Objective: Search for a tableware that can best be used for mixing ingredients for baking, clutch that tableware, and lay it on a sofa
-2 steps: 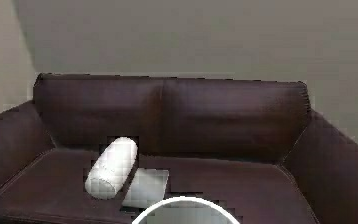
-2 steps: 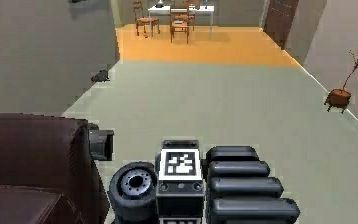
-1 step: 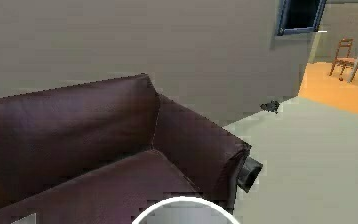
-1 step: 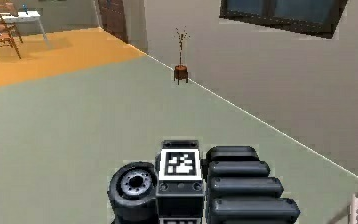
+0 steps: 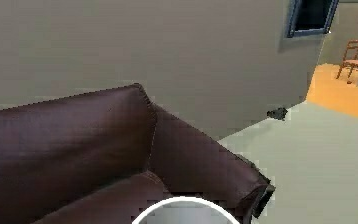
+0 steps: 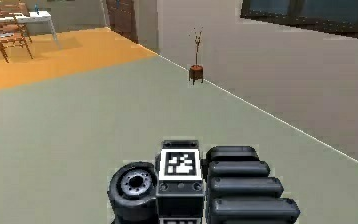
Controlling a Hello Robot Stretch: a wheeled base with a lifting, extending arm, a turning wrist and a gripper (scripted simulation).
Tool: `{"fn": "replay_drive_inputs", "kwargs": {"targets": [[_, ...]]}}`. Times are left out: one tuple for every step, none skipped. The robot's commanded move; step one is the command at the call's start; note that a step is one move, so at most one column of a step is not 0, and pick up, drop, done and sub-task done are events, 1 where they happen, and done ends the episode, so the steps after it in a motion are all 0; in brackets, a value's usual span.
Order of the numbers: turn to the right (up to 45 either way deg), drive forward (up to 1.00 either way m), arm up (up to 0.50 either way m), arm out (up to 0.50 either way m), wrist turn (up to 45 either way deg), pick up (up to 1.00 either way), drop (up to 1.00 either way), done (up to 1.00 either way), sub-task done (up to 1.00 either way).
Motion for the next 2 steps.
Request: {"fn": "replay_drive_inputs", "kwargs": {"targets": [[-45.0,0.00,0.00,0.00,0.0,0.00,0.00,0.00,0.00],[-45.0,0.00,0.00,0.00,0.0,0.00,0.00,0.00,0.00]]}}
